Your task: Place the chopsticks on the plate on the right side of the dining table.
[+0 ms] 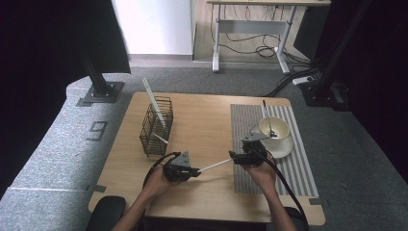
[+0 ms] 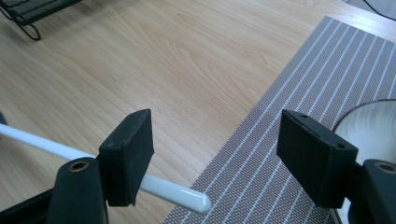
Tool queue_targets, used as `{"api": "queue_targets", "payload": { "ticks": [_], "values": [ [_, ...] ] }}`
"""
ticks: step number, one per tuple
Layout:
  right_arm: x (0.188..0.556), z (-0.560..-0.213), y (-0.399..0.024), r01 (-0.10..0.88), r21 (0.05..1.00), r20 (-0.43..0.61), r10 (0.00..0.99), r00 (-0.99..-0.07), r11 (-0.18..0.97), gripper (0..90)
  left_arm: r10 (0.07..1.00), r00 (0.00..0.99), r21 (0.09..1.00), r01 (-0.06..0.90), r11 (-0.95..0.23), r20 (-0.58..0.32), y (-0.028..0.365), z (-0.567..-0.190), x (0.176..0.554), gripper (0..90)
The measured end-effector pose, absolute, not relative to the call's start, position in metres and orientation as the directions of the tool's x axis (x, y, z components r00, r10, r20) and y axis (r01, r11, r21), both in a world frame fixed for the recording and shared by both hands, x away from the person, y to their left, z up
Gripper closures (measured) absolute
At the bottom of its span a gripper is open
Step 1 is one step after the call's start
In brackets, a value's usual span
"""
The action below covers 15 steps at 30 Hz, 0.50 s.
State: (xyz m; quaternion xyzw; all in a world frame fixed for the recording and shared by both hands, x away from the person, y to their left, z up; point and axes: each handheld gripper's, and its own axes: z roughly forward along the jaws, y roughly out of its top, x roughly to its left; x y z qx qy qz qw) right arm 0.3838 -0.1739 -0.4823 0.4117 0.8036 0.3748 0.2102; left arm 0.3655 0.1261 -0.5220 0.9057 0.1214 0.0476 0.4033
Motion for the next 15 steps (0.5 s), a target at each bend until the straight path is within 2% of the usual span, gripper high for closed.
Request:
{"api": "queue_targets", "payload": {
  "ticks": [8, 15],
  "values": [
    [0.385, -0.495, -0.178, 0.530, 0.756, -0.024, 0.825, -0.564, 0.384, 27.1, 0.254, 0.967, 0.735, 0.177, -0.655, -0.008, 0.125, -0.523, 0.365, 85.8],
    [0.380, -0.489, -0.181, 0.516, 0.760, -0.021, 0.809, -0.587, 0.395, 25.6, 0.237, 0.972, 0.719, 0.171, -0.673, -0.010, 0.127, -0.522, 0.365, 85.9]
  ]
}}
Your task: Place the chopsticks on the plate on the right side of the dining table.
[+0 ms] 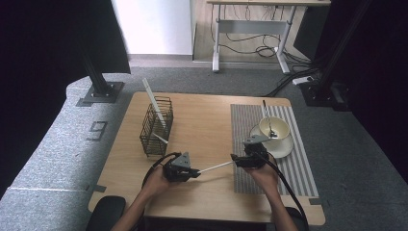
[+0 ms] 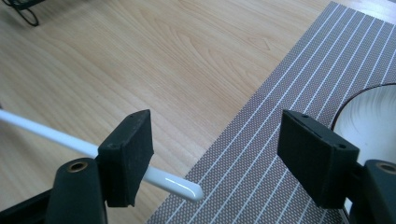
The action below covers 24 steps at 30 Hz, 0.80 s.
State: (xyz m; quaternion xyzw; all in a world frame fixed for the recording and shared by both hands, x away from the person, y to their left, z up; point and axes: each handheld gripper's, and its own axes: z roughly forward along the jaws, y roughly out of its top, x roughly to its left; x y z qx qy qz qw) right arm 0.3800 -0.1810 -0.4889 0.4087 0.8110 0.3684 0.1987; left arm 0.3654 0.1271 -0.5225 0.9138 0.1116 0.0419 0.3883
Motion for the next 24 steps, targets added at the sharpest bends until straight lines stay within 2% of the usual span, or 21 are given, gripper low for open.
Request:
{"api": "queue_targets", "payload": {
  "ticks": [10, 15, 24],
  "values": [
    [0.359, -0.485, -0.192, 0.502, 0.747, -0.032, 0.777, -0.628, 0.436, 22.6, 0.172, 0.985, 0.680, 0.136, -0.721, -0.014, 0.131, -0.521, 0.365, 85.9],
    [0.343, -0.487, -0.192, 0.490, 0.720, -0.058, 0.745, -0.665, 0.493, 21.4, 0.127, 0.991, 0.669, 0.116, -0.734, -0.032, 0.131, -0.518, 0.362, 85.9],
    [0.319, -0.493, -0.188, 0.478, 0.671, 0.023, 0.629, -0.777, 0.566, 15.6, 0.009, 0.998, 0.629, 0.046, -0.776, -0.062, 0.126, -0.516, 0.354, 85.9]
  ]
}}
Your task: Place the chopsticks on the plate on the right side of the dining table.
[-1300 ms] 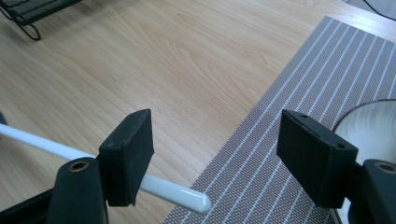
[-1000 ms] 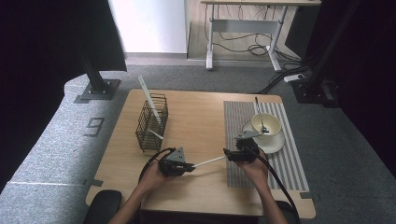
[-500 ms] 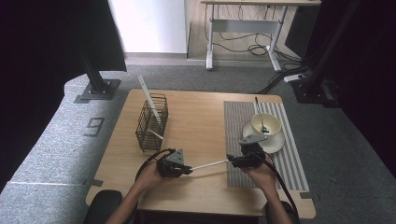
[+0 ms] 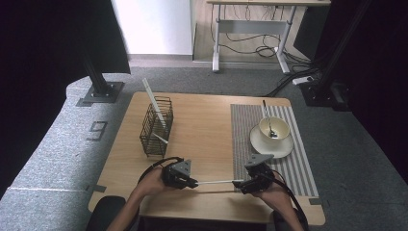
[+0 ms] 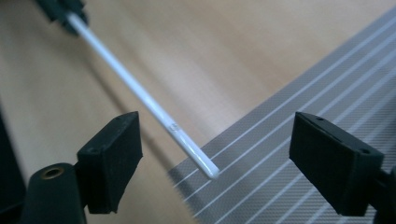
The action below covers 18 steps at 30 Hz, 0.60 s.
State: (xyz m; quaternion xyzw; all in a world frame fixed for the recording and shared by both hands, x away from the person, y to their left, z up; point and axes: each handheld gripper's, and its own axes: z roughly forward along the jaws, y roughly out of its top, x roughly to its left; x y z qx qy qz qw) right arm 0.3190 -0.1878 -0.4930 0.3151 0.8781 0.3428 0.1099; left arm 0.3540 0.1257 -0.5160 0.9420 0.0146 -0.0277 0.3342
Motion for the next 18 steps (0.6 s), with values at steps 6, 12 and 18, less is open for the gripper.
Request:
{"api": "queue_targets", "payload": {
  "ticks": [6, 12, 18],
  "values": [
    [0.307, -0.502, -0.175, 0.460, 0.617, 0.015, 0.574, -0.819, 0.639, 22.6, -0.044, 0.997, 0.601, 0.004, -0.799, -0.066, 0.121, -0.514, 0.348, 85.9],
    [0.297, -0.508, -0.166, 0.414, 0.587, 0.018, 0.500, -0.866, 0.695, 42.3, -0.072, 0.995, 0.588, -0.017, -0.809, -0.070, 0.119, -0.514, 0.345, 85.9],
    [0.290, -0.511, -0.159, 0.365, 0.540, -0.029, 0.451, -0.892, 0.758, 54.3, -0.089, 0.994, 0.589, -0.033, -0.807, -0.067, 0.119, -0.513, 0.343, 85.8]
  ]
}}
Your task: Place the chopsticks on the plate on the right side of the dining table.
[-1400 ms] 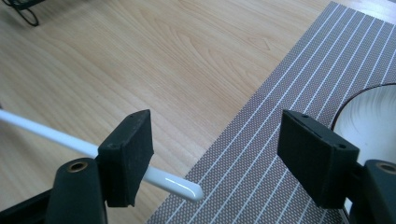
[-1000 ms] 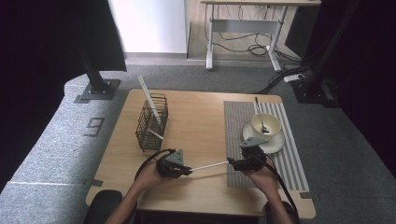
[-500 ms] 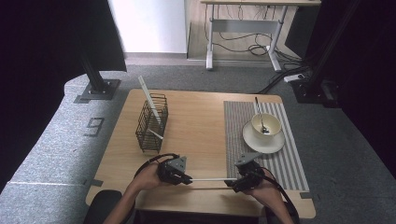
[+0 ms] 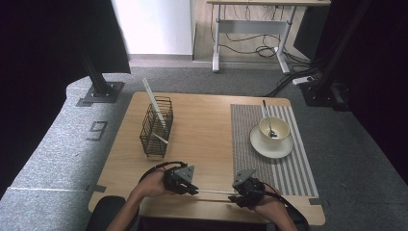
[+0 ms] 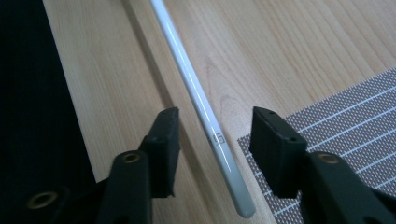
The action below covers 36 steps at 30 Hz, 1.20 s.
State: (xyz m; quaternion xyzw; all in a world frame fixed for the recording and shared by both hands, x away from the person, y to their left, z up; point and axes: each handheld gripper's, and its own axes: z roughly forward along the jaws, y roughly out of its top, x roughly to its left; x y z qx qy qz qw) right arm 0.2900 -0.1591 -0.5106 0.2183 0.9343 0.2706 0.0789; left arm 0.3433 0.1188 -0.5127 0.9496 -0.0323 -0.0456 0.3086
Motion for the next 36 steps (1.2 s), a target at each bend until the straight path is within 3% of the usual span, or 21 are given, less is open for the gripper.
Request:
{"api": "queue_targets", "payload": {
  "ticks": [13, 28, 30, 34, 36],
  "values": [
    [0.286, -0.507, -0.149, 0.280, 0.494, -0.075, 0.362, -0.929, 0.823, 75.9, -0.120, 0.991, 0.591, -0.065, -0.804, -0.053, 0.118, -0.513, 0.341, 85.9],
    [0.286, -0.501, -0.148, 0.273, 0.482, 0.032, 0.294, -0.955, 0.833, 83.0, -0.115, 0.993, 0.626, -0.102, -0.773, 0.020, 0.123, -0.516, 0.345, 79.3],
    [0.286, -0.499, -0.150, 0.276, 0.494, 0.032, 0.299, -0.954, 0.825, 83.0, -0.097, 0.995, 0.631, -0.092, -0.770, 0.028, 0.124, -0.516, 0.346, 74.2],
    [0.285, -0.495, -0.154, 0.290, 0.502, 0.027, 0.320, -0.947, 0.815, 83.0, -0.014, 0.999, 0.650, -0.033, -0.759, 0.035, 0.129, -0.516, 0.350, 53.7],
    [0.285, -0.493, -0.156, 0.292, 0.505, 0.018, 0.328, -0.944, 0.812, 83.0, 0.026, 0.999, 0.656, 0.003, -0.755, 0.026, 0.131, -0.516, 0.353, 48.8]
  ]
}}
